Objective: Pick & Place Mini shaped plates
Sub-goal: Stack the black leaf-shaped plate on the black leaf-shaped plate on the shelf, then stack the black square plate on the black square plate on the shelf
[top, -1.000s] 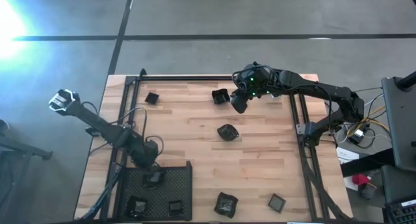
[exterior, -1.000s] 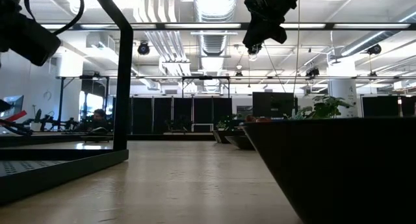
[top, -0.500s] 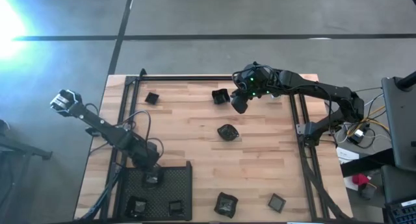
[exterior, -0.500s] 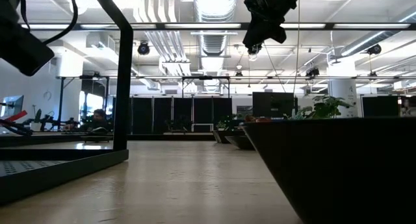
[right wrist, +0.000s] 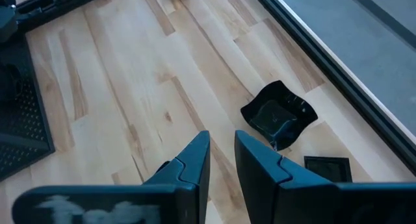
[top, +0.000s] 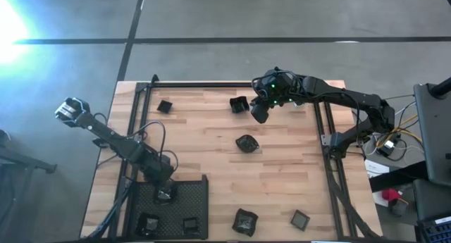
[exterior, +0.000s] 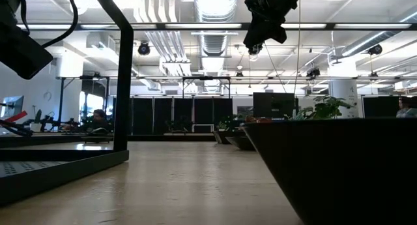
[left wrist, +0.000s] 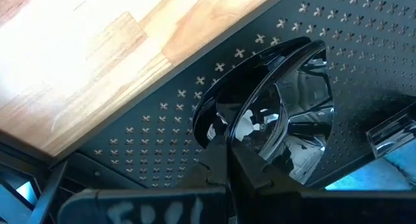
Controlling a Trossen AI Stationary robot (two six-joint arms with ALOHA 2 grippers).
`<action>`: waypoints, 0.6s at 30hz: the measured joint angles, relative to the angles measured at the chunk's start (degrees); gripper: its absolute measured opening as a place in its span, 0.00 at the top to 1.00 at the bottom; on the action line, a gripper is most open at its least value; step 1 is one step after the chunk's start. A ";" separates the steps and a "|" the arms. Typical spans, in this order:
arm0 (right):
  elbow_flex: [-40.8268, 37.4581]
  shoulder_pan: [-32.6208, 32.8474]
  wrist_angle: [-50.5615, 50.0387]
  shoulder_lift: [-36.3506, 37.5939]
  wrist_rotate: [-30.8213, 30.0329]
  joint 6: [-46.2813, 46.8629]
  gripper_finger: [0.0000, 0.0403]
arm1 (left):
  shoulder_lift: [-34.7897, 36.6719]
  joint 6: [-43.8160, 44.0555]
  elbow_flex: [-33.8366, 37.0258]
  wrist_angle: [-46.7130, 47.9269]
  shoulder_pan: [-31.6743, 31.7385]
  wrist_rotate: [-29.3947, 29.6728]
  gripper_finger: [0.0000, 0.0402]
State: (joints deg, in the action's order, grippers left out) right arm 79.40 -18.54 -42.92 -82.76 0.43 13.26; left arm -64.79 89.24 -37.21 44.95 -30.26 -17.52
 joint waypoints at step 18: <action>0.00 0.00 0.26 0.00 0.00 0.09 0.83 | 0.11 0.93 -0.02 -0.96 0.00 -2.29 0.87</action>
State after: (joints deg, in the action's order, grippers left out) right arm 79.40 -18.55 -42.65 -82.76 0.43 13.34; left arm -64.69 90.17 -37.23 43.99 -30.26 -19.80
